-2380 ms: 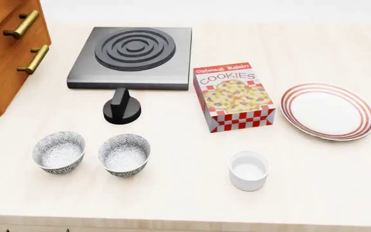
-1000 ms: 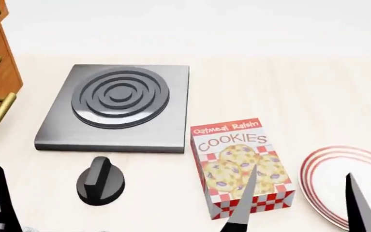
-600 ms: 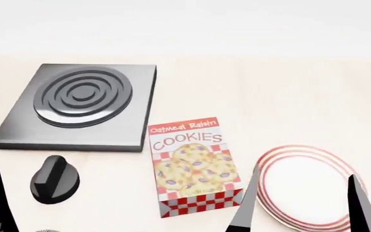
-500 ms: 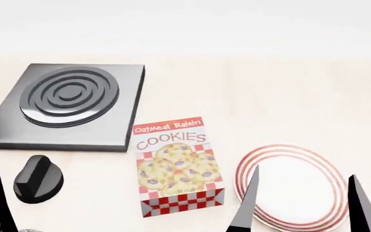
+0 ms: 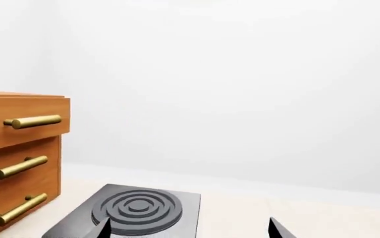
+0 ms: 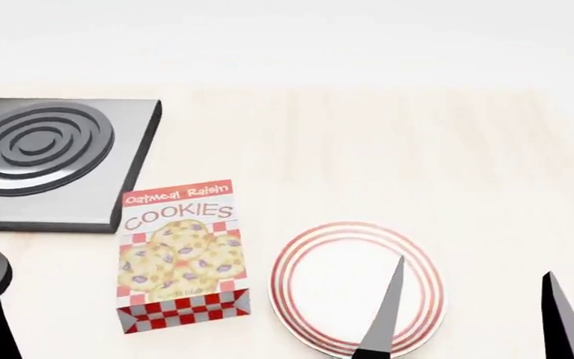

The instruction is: Pick the akita bowl from table center and place it on the plate.

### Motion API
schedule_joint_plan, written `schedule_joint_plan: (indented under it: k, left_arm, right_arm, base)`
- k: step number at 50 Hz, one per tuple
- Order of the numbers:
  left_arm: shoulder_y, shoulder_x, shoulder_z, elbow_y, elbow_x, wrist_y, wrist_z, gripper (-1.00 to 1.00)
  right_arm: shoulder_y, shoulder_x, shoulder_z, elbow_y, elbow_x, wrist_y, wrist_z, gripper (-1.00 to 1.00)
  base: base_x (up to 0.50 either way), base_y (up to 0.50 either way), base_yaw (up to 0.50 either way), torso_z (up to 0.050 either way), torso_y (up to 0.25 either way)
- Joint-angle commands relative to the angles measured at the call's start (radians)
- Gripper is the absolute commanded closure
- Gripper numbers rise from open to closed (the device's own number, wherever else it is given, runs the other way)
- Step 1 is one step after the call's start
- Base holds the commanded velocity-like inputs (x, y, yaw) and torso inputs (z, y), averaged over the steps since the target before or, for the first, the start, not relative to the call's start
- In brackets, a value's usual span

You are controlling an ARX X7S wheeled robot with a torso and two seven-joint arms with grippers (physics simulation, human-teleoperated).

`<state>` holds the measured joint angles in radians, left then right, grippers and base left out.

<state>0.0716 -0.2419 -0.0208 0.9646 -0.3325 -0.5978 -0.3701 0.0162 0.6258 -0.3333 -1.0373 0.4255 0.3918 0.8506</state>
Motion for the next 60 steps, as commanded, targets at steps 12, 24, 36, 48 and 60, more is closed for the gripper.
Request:
schedule_joint_plan:
  k: [12,24,36,48,60]
  left_arm:
    - [-0.031,0.075,-0.143,-0.049,-0.167,-0.026,-0.063,-1.00]
    - [-0.112,0.178,-0.301,-0.032,-0.371,-0.205,-0.323,-1.00]
    - [-0.204,0.235,-0.411,0.004,-0.605,-0.401,-0.768,-1.00]
    - [-0.144,0.209,-0.366,-0.058,-0.572,-0.348,-0.873,-1.00]
    - [-0.116,0.194,-0.350,-0.097,-0.558,-0.310,-0.907,-1.00]
  right_arm:
    - [0.017,0.016,-0.009,0.017,-0.017,-0.017,0.013,-1.00]
    - [0.031,0.017,-0.026,0.030,-0.008,-0.016,0.014,-1.00]
    - [0.046,0.034,-0.027,0.009,0.011,0.007,0.038,-1.00]
    - [0.051,0.045,-0.044,0.017,0.011,0.005,0.054,-1.00]
    - [0.057,0.057,-0.056,0.018,0.015,0.000,0.066,-1.00]
  base:
    - [0.12,0.00,0.00,0.000,0.000]
    - [0.00,0.00,0.00,0.000,0.000]
    - [0.00,0.00,0.00,0.000,0.000]
    - [0.00,0.00,0.00,0.000,0.000]
    - [0.00,0.00,0.00,0.000,0.000]
